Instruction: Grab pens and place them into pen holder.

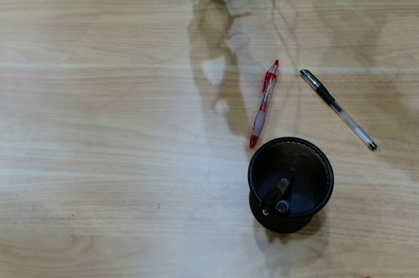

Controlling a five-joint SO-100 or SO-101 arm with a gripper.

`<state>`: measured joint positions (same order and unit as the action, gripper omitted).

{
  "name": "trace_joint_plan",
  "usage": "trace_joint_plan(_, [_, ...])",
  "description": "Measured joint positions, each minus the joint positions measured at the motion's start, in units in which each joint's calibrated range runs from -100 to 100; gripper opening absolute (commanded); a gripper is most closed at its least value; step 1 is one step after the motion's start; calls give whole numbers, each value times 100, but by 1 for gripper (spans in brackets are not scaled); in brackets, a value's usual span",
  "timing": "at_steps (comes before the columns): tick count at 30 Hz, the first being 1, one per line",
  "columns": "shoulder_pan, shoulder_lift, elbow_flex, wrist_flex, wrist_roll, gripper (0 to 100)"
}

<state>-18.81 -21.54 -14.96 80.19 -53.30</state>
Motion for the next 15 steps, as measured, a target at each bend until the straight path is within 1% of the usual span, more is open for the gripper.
trace_joint_plan(6, [-9,-772,1811,-1099,-47,2])
trace_joint_plan(11, [-27,-1094,3338,-2154,-301,2])
trace_joint_plan(15, [-352,-1103,4394,-3149,-597,2])
